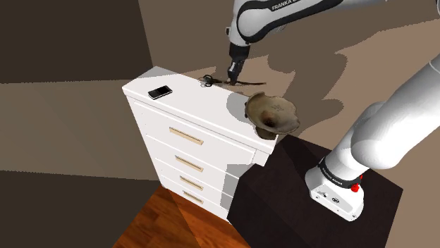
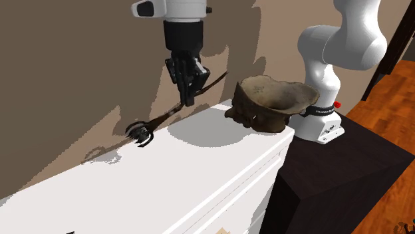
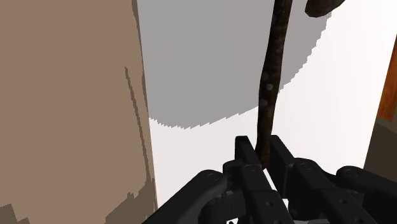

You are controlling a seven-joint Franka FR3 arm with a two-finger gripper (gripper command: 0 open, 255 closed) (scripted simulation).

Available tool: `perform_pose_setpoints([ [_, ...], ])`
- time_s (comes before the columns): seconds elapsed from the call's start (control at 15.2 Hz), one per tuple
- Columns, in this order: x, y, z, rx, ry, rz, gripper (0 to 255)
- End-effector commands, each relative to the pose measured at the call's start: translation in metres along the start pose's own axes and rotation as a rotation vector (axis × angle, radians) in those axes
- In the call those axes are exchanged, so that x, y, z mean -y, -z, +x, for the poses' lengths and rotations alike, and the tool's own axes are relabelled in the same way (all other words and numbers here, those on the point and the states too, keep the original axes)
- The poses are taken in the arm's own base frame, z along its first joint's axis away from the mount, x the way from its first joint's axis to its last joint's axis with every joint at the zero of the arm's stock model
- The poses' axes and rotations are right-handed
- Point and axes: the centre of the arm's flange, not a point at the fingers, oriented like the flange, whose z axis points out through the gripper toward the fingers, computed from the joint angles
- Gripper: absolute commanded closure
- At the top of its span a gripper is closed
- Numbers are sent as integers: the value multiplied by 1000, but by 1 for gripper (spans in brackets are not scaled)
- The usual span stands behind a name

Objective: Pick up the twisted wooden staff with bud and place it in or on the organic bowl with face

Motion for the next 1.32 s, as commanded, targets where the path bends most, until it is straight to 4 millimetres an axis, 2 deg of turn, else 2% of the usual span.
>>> perform_pose_setpoints([
  [0.0, -1, 10, 0, 0, 0, 0, 255],
  [1.25, 1, 111, 3, 0, 0, 0, 255],
])
